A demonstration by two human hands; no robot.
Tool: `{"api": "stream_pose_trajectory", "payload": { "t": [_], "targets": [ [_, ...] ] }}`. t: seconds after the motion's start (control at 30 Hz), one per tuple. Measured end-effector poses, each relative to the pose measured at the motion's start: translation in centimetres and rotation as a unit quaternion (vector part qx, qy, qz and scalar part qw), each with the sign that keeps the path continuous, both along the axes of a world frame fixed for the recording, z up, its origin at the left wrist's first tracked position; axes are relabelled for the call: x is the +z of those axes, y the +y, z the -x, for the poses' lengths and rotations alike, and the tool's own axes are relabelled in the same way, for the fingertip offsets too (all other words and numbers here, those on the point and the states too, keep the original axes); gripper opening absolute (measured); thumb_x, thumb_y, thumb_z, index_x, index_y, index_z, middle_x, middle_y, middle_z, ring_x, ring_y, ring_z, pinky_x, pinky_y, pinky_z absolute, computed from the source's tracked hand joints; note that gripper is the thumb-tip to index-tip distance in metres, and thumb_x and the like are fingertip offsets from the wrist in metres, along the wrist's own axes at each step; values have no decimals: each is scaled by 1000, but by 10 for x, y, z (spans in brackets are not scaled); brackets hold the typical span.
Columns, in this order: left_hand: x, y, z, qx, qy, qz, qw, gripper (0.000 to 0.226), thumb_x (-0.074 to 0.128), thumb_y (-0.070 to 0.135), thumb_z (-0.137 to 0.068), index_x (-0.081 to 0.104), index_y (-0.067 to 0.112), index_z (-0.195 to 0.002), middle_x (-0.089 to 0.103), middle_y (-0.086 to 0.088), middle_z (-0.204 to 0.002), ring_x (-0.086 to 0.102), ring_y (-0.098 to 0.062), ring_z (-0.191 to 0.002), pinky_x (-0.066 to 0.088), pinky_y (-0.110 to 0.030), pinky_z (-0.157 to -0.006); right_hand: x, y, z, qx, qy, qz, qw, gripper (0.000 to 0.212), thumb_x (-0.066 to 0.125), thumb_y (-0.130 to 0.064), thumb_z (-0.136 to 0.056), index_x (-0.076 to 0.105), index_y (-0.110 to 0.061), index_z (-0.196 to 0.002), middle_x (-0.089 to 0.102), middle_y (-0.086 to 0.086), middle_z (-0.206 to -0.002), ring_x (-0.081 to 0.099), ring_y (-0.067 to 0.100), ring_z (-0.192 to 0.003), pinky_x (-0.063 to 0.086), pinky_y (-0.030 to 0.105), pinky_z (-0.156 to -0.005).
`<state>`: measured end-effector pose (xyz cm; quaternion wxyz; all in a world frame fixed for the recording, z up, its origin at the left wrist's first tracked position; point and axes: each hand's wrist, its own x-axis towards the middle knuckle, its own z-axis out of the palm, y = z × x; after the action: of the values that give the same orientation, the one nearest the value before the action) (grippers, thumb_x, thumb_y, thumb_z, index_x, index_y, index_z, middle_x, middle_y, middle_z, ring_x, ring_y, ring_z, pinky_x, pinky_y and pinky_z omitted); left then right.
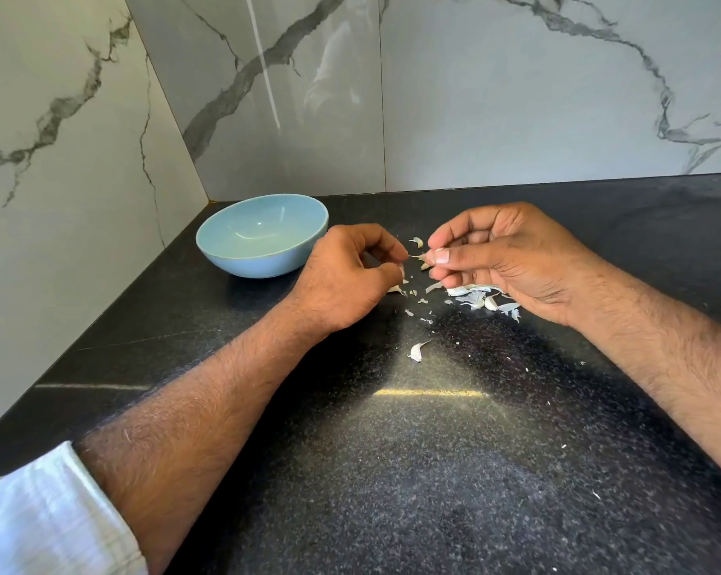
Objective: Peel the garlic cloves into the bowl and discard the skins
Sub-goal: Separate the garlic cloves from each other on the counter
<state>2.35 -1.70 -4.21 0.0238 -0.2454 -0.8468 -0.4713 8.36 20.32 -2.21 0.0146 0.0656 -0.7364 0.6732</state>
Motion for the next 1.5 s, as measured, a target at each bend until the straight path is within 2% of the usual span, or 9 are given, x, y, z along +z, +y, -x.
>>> {"api": "stream_pose_trajectory", "payload": {
  "t": [0.1,0.23,0.37,0.53,0.7,0.93,1.1,1.3,1.5],
  "targets": [
    [1,1,0,-14,2,-66,998,20,87,14,-87,67,11,-88,73,-11,-76,58,-15,-61,47,-26,-57,-1,0,1,-40,30,-47,998,33,86,-5,-75,73,-1,-105,79,18,-90,78,29,-80,66,36,-74],
    [1,4,-5,-69,-32,-121,990,14,83,16,-93,77,3,-94,72,1,-75,54,-3,-58,44,-14,-54,-1,1,3,-55,48,-54,996,28,86,-5,-75,75,2,-100,78,18,-83,78,24,-73,65,30,-68],
    [-3,7,-6,-85,-41,-118,989,19,85,17,-91,81,6,-105,79,-2,-88,65,-4,-68,48,-15,-54,-2,-3,1,-37,47,-51,997,27,83,-7,-73,77,0,-98,79,17,-83,78,23,-73,66,31,-71],
    [-4,6,-6,-74,-28,-121,989,13,87,16,-88,84,10,-99,77,-3,-75,63,-12,-63,50,-27,-53,-1,-5,1,-16,31,-43,998,21,78,3,-83,72,2,-104,77,24,-89,78,29,-78,67,39,-76],
    [-2,7,-8,-83,-22,-122,989,6,86,15,-90,83,10,-93,75,-14,-75,62,-14,-61,51,-29,-54,-1,-4,2,-17,9,-13,1000,32,81,-7,-77,66,-1,-104,76,23,-84,75,27,-73,65,36,-69],
    [-3,8,-9,-66,-23,-98,993,8,74,9,-99,78,7,-92,73,-3,-69,64,-12,-59,51,-27,-49,-3,-6,1,-21,29,-64,997,16,79,-4,-88,75,1,-104,77,19,-85,74,22,-74,64,34,-73],
    [-2,10,-10,-50,16,-66,996,11,71,13,-100,76,12,-90,73,-9,-69,59,-12,-49,50,-27,-48,-2,-9,0,-33,75,-100,992,12,77,-4,-91,75,-2,-102,77,19,-84,75,23,-72,65,30,-67],
    [-4,12,-10,-39,24,-38,998,15,72,18,-99,72,14,-85,60,11,-55,50,-7,-46,44,-27,-49,-2,-9,1,-36,93,-133,986,11,76,-1,-91,78,-2,-102,77,16,-81,76,19,-71,65,29,-70],
    [-2,14,-13,-29,-23,-72,997,18,73,19,-98,71,13,-82,61,3,-55,50,-14,-47,43,-29,-51,0,-8,-1,-25,119,-147,982,15,79,1,-88,79,-5,-102,78,16,-81,75,18,-71,65,27,-72]
  ]
}}
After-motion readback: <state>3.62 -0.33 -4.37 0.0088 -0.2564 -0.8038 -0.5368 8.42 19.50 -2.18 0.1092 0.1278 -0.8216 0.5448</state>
